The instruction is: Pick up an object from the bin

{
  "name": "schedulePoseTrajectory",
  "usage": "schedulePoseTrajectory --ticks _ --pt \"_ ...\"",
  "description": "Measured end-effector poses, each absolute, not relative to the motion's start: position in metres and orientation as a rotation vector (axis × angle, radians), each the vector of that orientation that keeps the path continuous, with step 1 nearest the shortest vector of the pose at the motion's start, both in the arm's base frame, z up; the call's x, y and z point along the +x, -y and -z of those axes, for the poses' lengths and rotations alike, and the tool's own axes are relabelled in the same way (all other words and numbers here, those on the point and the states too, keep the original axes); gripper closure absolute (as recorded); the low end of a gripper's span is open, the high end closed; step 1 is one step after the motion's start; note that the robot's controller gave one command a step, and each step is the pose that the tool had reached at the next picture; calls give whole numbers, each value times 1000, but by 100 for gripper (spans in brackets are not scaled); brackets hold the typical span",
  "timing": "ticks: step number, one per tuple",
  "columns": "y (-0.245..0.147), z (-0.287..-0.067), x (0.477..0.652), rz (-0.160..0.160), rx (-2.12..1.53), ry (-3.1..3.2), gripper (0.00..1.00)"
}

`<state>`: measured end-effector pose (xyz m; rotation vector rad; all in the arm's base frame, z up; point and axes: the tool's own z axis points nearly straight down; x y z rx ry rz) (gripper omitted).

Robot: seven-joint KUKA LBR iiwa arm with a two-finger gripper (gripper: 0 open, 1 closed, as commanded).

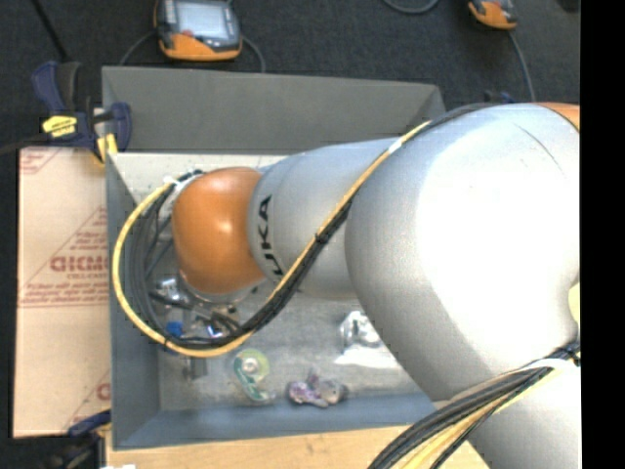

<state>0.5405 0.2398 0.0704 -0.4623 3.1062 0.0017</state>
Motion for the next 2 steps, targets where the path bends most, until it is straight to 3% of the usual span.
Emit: schedulePoseTrajectory --ticks 1,2 --pt "-239 -70 541 -4 -455 -3107 100" --pt "-229 -202 566 -1 -459 -3095 100"
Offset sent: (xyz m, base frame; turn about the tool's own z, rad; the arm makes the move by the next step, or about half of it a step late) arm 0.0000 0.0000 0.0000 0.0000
